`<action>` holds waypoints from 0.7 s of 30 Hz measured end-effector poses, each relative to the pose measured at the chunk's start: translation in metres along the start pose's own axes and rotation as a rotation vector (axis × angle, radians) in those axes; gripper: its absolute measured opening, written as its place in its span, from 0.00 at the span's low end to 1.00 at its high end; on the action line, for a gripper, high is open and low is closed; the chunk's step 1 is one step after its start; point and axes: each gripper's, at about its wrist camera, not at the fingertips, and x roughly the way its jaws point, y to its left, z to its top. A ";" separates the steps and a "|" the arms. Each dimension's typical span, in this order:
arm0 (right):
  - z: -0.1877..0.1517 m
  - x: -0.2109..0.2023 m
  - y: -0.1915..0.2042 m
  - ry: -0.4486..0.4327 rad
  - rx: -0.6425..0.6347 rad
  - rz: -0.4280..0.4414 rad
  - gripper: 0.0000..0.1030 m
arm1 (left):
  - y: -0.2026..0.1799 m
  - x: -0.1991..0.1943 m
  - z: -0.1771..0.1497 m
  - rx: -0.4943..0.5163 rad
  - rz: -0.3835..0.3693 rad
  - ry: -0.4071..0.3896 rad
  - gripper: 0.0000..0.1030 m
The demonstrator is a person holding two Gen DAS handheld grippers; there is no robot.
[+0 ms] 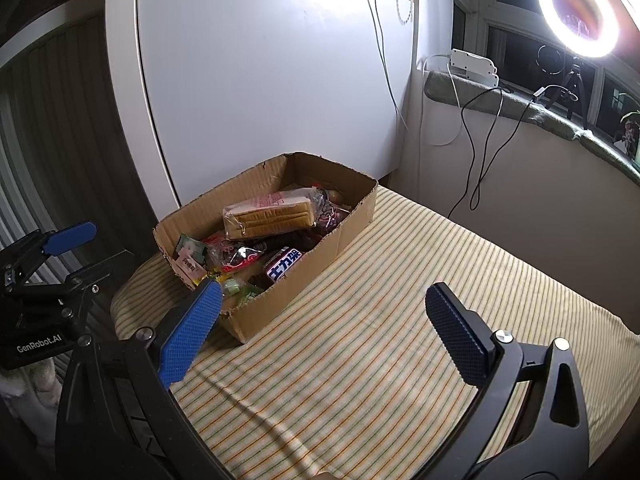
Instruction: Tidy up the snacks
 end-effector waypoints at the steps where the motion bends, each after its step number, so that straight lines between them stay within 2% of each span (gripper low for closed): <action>1: 0.000 0.000 0.001 0.000 0.002 0.000 1.00 | 0.000 0.000 0.000 0.000 0.000 0.000 0.77; 21: -0.004 0.003 0.002 0.011 0.005 0.004 1.00 | 0.003 0.000 -0.002 -0.001 0.005 -0.008 0.77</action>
